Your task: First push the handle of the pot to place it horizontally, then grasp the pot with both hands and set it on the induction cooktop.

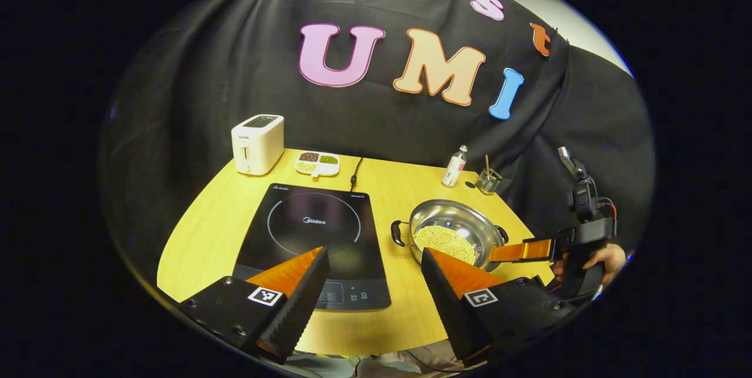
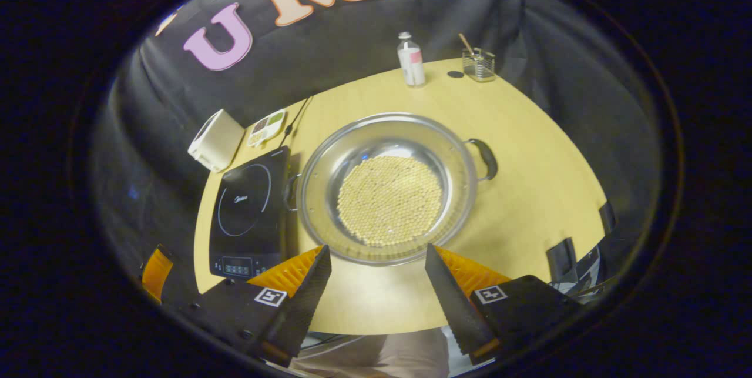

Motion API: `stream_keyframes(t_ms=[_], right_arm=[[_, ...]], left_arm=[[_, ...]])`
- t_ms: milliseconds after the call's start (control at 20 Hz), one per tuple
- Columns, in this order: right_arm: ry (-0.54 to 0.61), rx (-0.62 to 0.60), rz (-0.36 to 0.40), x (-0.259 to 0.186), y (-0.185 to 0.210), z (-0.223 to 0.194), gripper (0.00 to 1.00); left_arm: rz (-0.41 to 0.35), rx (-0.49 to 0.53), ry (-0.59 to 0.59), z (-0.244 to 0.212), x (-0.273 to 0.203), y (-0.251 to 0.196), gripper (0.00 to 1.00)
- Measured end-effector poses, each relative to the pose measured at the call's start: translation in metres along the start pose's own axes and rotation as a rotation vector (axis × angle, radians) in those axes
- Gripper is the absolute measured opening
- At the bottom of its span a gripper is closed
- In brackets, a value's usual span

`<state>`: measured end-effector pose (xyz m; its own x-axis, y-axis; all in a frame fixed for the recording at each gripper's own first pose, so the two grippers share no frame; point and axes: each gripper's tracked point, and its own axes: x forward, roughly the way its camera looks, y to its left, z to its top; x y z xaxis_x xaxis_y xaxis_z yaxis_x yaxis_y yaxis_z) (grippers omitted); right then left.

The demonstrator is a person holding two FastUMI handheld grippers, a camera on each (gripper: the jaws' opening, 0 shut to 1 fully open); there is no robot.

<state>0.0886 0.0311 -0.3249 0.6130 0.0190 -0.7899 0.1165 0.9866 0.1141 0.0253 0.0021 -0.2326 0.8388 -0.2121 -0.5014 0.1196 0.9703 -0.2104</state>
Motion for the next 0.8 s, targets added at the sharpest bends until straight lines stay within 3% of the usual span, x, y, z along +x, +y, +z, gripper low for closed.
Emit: stream_keyframes(t_ms=[200, 450, 800], right_arm=[[-0.007, 0.03, -0.024, 0.006, -0.035, 0.036, 0.99], [0.044, 0.063, -0.041, 0.047, -0.077, 0.076, 0.99], [0.19, 0.041, -0.01, 0.103, -0.115, 0.088, 0.99]], left_arm=[[-0.006, -0.041, 0.065, -0.001, 0.033, -0.015, 0.97], [0.019, -0.07, 0.151, 0.001, 0.081, -0.034, 0.97], [0.047, -0.109, 0.285, -0.02, 0.149, -0.053, 0.97]])
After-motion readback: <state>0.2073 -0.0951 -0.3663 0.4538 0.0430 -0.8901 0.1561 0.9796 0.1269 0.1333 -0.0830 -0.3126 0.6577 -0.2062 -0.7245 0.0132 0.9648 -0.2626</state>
